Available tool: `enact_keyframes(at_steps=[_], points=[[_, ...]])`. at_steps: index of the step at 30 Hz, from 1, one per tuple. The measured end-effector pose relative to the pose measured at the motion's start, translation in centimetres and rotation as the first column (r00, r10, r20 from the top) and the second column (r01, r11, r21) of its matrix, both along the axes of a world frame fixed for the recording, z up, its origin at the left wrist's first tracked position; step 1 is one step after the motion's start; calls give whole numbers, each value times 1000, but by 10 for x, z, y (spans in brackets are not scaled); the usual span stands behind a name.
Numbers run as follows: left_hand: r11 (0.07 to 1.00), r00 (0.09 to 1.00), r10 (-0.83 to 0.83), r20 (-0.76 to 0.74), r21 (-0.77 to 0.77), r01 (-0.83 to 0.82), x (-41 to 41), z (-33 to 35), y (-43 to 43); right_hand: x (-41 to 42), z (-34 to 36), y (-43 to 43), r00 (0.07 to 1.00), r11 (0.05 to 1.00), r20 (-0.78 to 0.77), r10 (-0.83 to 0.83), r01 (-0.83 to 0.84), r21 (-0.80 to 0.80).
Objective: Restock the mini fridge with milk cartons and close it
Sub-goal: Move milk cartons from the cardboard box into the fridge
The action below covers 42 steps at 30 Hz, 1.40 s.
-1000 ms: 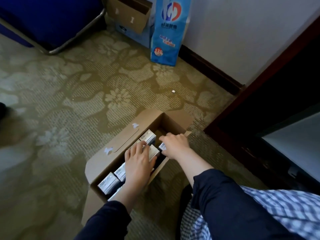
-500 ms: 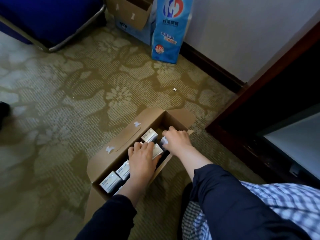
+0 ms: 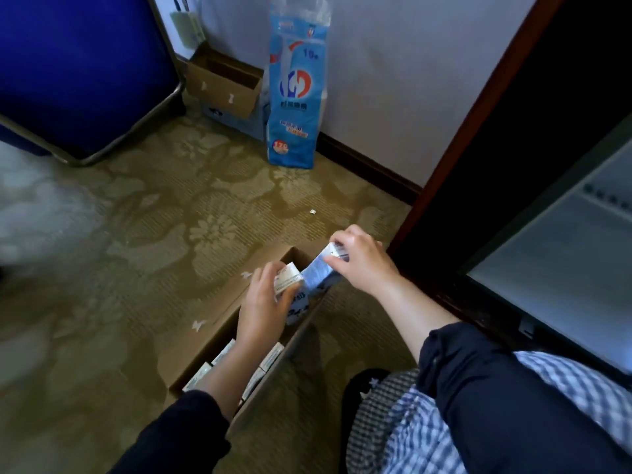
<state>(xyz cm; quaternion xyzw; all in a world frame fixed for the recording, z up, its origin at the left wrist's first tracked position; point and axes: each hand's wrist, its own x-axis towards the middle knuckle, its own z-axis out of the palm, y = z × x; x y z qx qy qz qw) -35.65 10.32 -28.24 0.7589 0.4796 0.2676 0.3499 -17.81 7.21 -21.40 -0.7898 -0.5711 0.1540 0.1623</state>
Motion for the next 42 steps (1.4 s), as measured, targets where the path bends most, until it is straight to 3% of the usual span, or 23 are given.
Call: enact_keyframes(at_steps=[7, 13, 23, 29, 33, 36, 42], points=[[980, 979, -174, 107, 116, 162, 42, 68, -8, 55, 66, -50, 981, 971, 28, -191, 185, 150], [949, 932, -285, 223, 202, 242, 105, 129, -40, 112, 109, -120, 905, 851, -65, -421, 419, 316], [865, 801, -480, 358, 345, 364, 234, 200, -105, 205, 148, -228, 608, 422, -359, -708, 772, 476], [821, 723, -563, 401, 370, 434, 313, 205, -132, 257, 145, -262, 478, 184, -461, -747, 816, 547], [752, 709, -636, 305, 454, 478, 361, 197, -131, 287, 132, -274, 408, 67, -478, -778, 810, 582], [705, 688, -675, 266, 506, 497, 389, 189, -132, 305, 122, -273, 388, 39, -432, -814, 779, 626], [628, 674, -726, 139, 535, 566, 432, 171, -133, 336, 107, -271, 367, 91, -277, -888, 731, 676]])
